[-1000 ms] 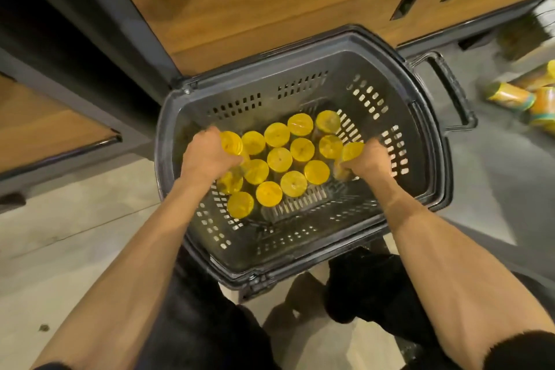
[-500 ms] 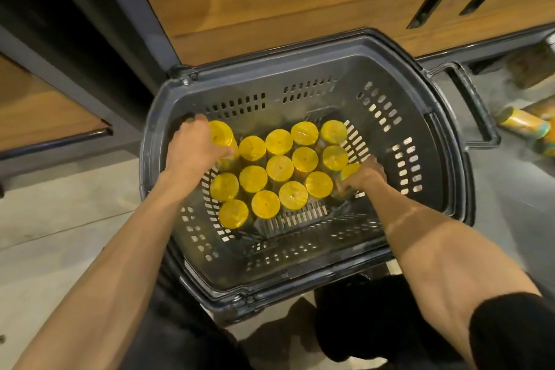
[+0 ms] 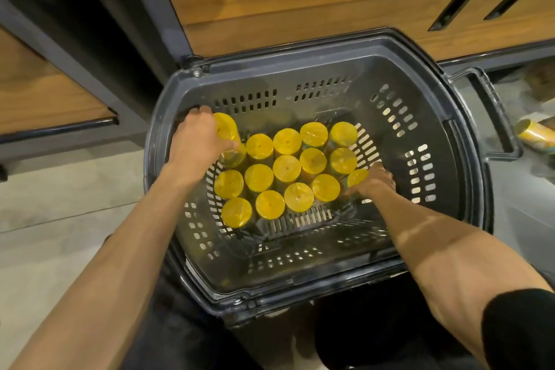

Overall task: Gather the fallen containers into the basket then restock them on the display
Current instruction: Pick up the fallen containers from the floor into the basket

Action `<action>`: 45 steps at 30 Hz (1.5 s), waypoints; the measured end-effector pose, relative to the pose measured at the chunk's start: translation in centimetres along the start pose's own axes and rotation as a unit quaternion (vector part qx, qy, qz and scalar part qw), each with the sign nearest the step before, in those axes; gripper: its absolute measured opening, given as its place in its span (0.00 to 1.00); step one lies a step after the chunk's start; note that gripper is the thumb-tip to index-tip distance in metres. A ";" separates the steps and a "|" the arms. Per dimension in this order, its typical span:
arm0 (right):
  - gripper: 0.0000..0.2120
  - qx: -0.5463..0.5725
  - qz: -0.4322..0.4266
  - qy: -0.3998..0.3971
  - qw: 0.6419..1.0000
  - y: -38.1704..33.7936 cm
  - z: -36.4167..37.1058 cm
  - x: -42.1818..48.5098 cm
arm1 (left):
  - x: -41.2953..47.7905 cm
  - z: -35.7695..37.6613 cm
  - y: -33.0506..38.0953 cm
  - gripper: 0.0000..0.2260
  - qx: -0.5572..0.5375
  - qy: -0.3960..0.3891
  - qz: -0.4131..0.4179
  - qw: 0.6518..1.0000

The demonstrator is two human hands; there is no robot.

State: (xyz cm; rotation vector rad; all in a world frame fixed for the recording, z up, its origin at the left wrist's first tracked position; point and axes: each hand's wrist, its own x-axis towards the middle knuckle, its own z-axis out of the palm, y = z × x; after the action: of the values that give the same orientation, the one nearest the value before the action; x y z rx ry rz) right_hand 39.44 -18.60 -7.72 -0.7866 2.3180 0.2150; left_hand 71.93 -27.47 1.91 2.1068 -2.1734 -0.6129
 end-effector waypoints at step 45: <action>0.25 -0.079 -0.139 0.070 0.985 20.9 -50.8 -43.0 | -25.1 -41.7 42.1 0.22 0.207 -0.120 0.316 0.918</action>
State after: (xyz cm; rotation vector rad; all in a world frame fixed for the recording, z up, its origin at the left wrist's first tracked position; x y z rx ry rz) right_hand 24.80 1.14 57.57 -1.2306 2.3077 0.2276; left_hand 46.56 -13.61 59.36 1.3300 -3.1269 -0.3800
